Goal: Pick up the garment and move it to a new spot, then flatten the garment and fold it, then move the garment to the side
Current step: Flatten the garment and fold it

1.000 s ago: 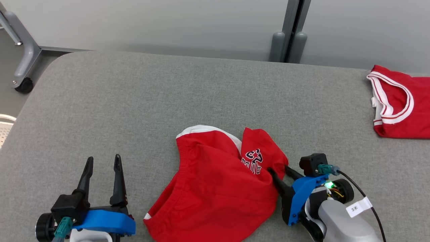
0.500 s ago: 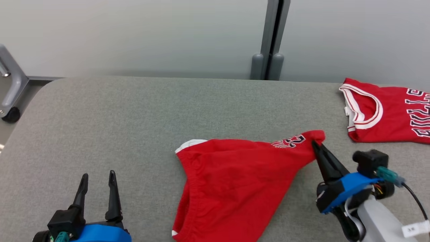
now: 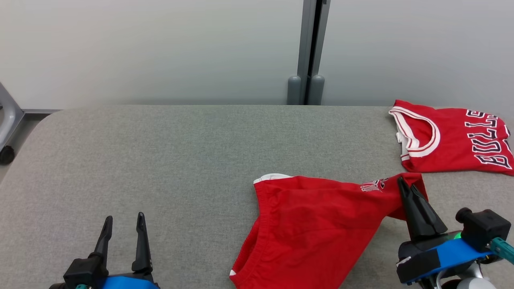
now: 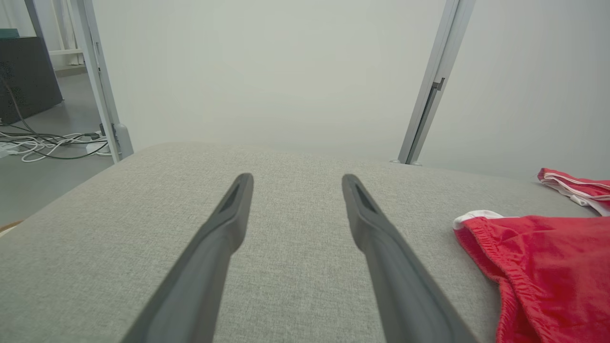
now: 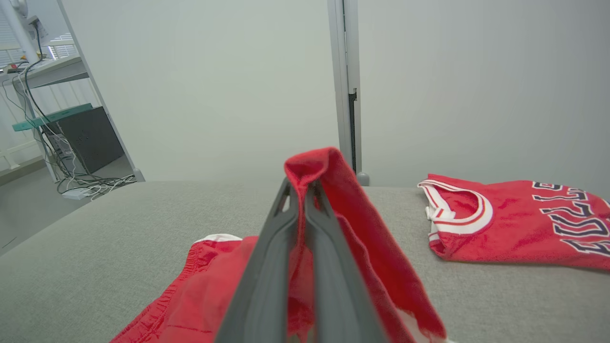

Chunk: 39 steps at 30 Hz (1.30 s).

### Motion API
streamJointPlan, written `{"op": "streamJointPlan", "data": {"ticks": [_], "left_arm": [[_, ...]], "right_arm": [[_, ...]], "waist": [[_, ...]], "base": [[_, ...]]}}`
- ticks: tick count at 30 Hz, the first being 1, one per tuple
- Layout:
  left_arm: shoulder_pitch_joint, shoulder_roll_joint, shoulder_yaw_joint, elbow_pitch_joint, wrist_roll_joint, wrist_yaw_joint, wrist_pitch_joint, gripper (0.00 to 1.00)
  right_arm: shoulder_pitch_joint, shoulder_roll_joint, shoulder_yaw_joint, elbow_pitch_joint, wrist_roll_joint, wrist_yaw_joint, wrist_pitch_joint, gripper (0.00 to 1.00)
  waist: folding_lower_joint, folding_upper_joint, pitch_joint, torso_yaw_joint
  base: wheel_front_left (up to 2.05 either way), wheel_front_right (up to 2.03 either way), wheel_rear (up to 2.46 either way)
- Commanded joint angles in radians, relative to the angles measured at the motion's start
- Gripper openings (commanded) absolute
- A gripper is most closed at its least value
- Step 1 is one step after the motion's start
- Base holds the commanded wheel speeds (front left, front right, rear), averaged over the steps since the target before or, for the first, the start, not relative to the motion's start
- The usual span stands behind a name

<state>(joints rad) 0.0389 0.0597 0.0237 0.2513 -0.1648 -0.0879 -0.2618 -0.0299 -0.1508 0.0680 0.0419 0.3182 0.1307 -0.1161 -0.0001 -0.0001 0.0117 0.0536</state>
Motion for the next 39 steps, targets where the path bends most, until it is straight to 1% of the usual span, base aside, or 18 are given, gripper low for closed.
{"op": "streamJointPlan", "data": {"ticks": [1, 5, 8, 11, 16, 21, 25, 28, 29, 30, 31, 33, 35, 37, 39], "left_arm": [[-0.009, 0.001, 0.000, 0.001, 0.000, -0.001, -0.004, 1.00], [-0.021, -0.001, -0.006, 0.001, -0.002, -0.006, -0.004, 1.00], [-0.034, -0.003, -0.013, 0.003, -0.003, -0.007, -0.004, 1.00], [-0.052, -0.005, -0.023, 0.008, -0.007, -0.009, -0.004, 1.00], [-0.084, -0.008, -0.049, 0.020, -0.015, -0.011, -0.004, 1.00], [-0.111, -0.009, -0.064, 0.027, -0.026, -0.010, -0.004, 1.00], [-0.132, -0.010, -0.083, 0.033, -0.037, -0.009, -0.004, 1.00], [-0.142, -0.010, -0.090, 0.034, -0.046, -0.005, -0.004, 1.00], [-0.147, -0.010, -0.093, 0.035, -0.049, -0.004, -0.004, 1.00], [-0.151, -0.010, -0.095, 0.035, -0.053, -0.003, -0.004, 1.00], [-0.154, -0.010, -0.098, 0.036, -0.055, 0.000, -0.004, 1.00], [-0.158, -0.010, -0.097, 0.036, -0.052, 0.004, -0.004, 1.00], [-0.159, -0.010, -0.087, 0.034, -0.044, 0.006, -0.004, 1.00], [-0.152, -0.009, -0.076, 0.031, -0.040, 0.007, -0.004, 1.00], [-0.140, -0.010, -0.066, 0.028, -0.034, 0.007, -0.004, 1.00]], "right_arm": [[0.005, 0.009, 0.002, -0.023, -0.012, 0.000, 0.013, 0.00], [-0.069, 0.011, 0.026, -0.031, -0.028, 0.000, 0.032, 0.00], [-0.152, 0.008, 0.062, 0.014, -0.036, 0.000, 0.034, 0.00], [-0.272, 0.010, 0.109, 0.089, -0.040, 0.000, 0.024, 0.00], [-0.484, 0.032, 0.217, 0.272, -0.047, 0.000, 0.003, 0.00], [-0.663, 0.069, 0.331, 0.503, -0.042, 0.000, -0.031, 0.00], [-0.756, 0.092, 0.430, 0.686, -0.022, 0.000, -0.071, 0.00], [-0.788, 0.098, 0.499, 0.793, 0.011, 0.000, -0.100, 0.00], [-0.792, 0.099, 0.530, 0.812, 0.032, 0.000, -0.110, 0.36], [-0.796, 0.100, 0.556, 0.827, 0.055, 0.000, -0.116, 0.82], [-0.799, 0.099, 0.574, 0.838, 0.077, 0.000, -0.123, 1.00], [-0.803, 0.098, 0.610, 0.845, 0.113, 0.000, -0.136, 1.00], [-0.811, 0.098, 0.624, 0.845, 0.139, 0.000, -0.144, 1.00], [-0.816, 0.098, 0.599, 0.831, 0.152, 0.000, -0.150, 1.00], [-0.803, 0.094, 0.553, 0.777, 0.134, 0.000, -0.150, 1.00]], "waist": [[0.0001, 0.0001, 0.002, 0.008], [0.0001, 0.0001, 0.014, 0.029], [0.0001, 0.0001, 0.029, 0.053], [0.0001, 0.0001, 0.049, 0.084], [0.0001, 0.0001, 0.082, 0.145], [0.0001, 0.0001, 0.109, 0.199], [0.0001, 0.0001, 0.135, 0.233], [0.0001, 0.0001, 0.152, 0.244], [0.0001, 0.0001, 0.156, 0.248], [0.0001, 0.0001, 0.161, 0.249], [0.0001, 0.0001, 0.164, 0.249], [0.0001, 0.0001, 0.168, 0.238], [0.0001, 0.0001, 0.168, 0.218], [0.0001, 0.0001, 0.162, 0.192], [0.0001, 0.0001, 0.155, 0.163]], "base": [[0.00, 0.00, 0.00], [0.00, 0.00, 0.00], [0.00, 0.00, 0.00], [0.00, 0.00, 0.00], [0.00, 0.00, 0.00], [0.00, 0.00, 0.00], [0.00, 0.00, 0.00], [0.00, 0.00, 0.00], [0.00, 0.00, 0.00], [0.00, 0.00, 0.00], [0.00, 0.00, 0.00], [0.00, 0.00, 0.00], [0.00, 0.00, 0.00], [0.00, 0.00, 0.00], [0.00, 0.00, 0.00]]}}
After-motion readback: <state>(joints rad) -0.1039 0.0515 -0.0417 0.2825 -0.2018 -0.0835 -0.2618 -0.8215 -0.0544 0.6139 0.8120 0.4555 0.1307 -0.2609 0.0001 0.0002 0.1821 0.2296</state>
